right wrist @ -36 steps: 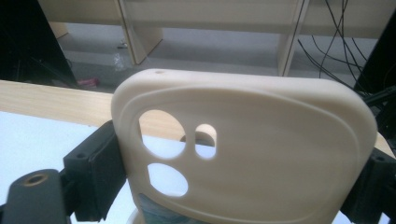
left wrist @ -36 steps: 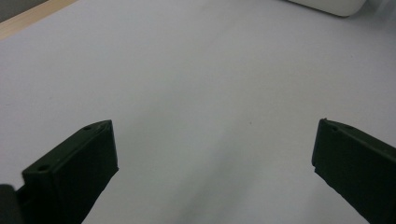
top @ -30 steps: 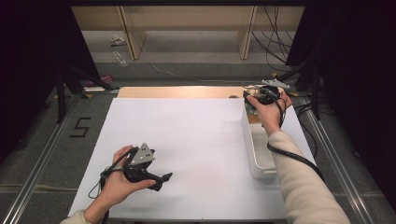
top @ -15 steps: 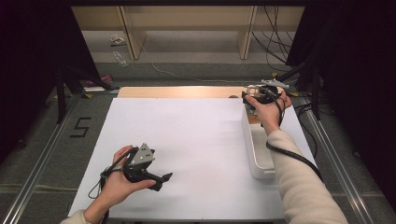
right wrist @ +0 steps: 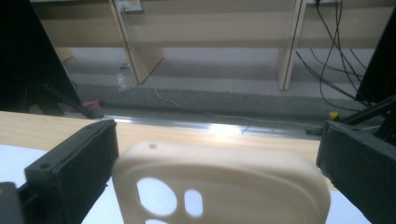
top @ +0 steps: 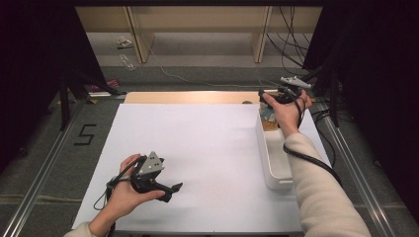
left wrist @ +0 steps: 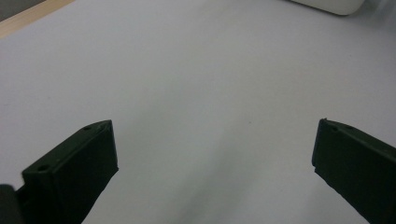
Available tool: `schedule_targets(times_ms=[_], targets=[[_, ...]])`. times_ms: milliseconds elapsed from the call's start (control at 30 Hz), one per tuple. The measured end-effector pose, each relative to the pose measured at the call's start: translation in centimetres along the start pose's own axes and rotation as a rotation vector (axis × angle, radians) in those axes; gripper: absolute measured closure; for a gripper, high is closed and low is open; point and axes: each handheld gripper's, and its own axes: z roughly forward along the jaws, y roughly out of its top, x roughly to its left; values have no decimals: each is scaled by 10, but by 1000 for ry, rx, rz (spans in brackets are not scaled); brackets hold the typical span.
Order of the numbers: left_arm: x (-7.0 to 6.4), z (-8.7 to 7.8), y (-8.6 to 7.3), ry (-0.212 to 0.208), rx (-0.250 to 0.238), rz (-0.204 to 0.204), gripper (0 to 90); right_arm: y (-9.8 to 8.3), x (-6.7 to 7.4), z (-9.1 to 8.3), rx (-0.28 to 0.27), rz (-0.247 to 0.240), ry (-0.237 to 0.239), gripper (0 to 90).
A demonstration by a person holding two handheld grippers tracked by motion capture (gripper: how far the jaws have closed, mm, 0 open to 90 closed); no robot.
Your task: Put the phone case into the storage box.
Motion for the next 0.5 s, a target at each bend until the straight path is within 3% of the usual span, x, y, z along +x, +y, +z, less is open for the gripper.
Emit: schedule_targets(times_ms=[500], targets=[[0,0,0,5,-3,-3,0,14,8,-23,-79,-8,19,44]])
